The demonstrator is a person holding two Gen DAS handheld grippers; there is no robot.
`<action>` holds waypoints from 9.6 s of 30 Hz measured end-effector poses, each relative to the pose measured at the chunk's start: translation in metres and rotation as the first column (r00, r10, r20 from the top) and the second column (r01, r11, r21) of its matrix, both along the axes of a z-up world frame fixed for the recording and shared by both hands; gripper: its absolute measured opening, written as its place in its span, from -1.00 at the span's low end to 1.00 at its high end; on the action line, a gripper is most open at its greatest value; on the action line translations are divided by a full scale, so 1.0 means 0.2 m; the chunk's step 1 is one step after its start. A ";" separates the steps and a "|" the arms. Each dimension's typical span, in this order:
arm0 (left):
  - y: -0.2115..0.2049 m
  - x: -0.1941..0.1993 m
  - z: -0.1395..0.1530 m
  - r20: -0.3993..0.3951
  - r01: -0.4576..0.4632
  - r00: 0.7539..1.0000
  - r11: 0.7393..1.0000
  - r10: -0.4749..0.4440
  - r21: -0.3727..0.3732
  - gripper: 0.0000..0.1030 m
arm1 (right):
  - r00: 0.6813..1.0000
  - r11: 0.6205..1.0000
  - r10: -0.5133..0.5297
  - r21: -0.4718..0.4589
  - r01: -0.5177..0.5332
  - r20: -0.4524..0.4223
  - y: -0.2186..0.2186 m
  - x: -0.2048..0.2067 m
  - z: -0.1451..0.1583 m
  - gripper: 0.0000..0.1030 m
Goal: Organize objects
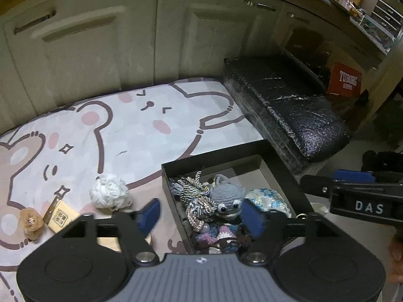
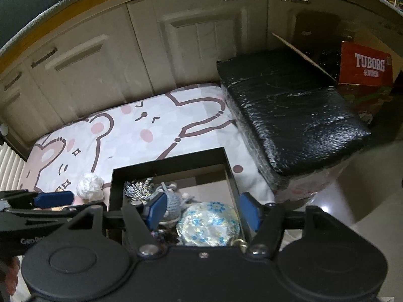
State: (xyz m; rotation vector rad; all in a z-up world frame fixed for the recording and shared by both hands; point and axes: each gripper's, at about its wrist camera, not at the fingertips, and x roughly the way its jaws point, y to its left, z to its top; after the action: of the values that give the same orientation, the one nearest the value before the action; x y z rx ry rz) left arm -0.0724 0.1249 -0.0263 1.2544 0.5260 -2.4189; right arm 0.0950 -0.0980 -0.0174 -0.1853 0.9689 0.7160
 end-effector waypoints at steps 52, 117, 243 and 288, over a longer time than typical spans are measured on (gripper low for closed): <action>-0.38 0.50 -0.06 0.112 -0.302 0.945 0.952 0.306 -0.051 1.00 | 0.994 0.988 -0.106 -0.114 0.102 -0.032 0.35 -0.14 -0.07 1.00; -1.04 0.93 -0.46 0.078 -0.648 0.761 0.746 0.644 0.151 0.23 | 0.854 0.911 -0.413 -0.126 0.394 -0.317 1.18 -0.16 -0.43 0.83; -0.70 0.88 0.07 -0.026 -0.366 0.927 0.890 0.374 -0.270 -0.51 | 0.881 0.886 -0.432 -0.090 0.454 0.193 1.11 -0.38 0.06 0.80; -0.29 0.29 0.08 -0.097 -0.074 0.993 0.989 0.062 -0.125 -0.50 | 0.758 0.774 -0.583 -0.082 0.627 0.294 0.32 -0.42 0.12 0.80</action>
State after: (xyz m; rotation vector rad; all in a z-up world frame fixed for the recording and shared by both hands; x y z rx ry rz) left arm -0.0146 0.0675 -0.0108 1.0590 0.4243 -2.4208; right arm 0.0100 -0.0346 0.0068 -0.0998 0.7771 -0.0063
